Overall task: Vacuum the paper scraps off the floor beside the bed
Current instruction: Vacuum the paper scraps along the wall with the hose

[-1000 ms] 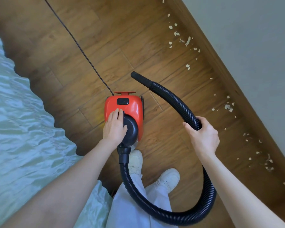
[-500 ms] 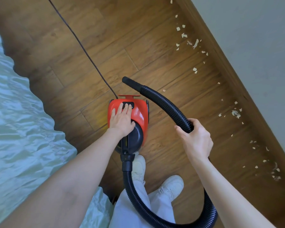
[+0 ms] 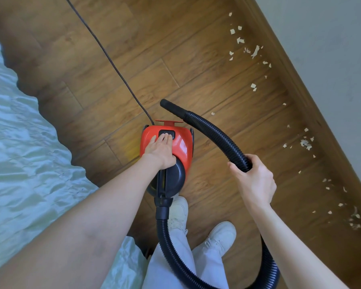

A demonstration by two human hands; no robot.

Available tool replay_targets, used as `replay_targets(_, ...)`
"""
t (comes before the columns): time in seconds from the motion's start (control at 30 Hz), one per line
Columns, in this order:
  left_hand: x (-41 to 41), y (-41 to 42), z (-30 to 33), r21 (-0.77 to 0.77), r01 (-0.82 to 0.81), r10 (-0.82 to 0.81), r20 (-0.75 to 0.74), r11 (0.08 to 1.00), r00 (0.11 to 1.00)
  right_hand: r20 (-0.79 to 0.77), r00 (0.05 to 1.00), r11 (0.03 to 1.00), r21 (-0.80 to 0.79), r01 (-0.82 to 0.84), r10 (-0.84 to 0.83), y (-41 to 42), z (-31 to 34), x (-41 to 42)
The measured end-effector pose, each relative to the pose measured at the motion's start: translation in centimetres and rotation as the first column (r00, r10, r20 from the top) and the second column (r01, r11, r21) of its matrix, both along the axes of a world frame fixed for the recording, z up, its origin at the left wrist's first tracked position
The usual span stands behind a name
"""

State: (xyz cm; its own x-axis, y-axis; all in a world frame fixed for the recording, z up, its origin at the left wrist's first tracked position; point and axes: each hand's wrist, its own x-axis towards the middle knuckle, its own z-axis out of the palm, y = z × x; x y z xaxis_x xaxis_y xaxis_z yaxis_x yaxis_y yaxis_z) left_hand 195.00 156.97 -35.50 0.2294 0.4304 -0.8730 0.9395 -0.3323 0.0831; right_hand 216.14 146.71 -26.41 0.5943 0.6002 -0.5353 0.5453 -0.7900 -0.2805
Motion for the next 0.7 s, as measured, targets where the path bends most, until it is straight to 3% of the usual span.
replay_targets(0.3,0.2,0.7,0.0,-0.021,0.093,-0.094,-0.058,0.995,0.994,0.012,1.000,1.000,0.005,0.012,-0.012,0.6,-0.3,0.8)
replay_targets(0.47,0.2,-0.8,1.2,0.079,0.114,-0.110,-0.046,0.990,0.993,0.028,1.000,0.999,0.029,0.014,-0.015,0.1,0.8,1.2)
replay_targets(0.6,2.2,-3.2,5.1,0.150,-0.017,-0.007,0.158,0.988,0.987,0.016,0.997,0.996,0.033,0.078,-0.079,-1.0,3.5,2.0)
replay_targets(0.7,5.7,-5.3,10.3,0.114,-0.155,0.098,0.396,0.981,0.913,-0.023,0.989,0.988,0.050,0.148,-0.147,-2.3,6.2,3.0)
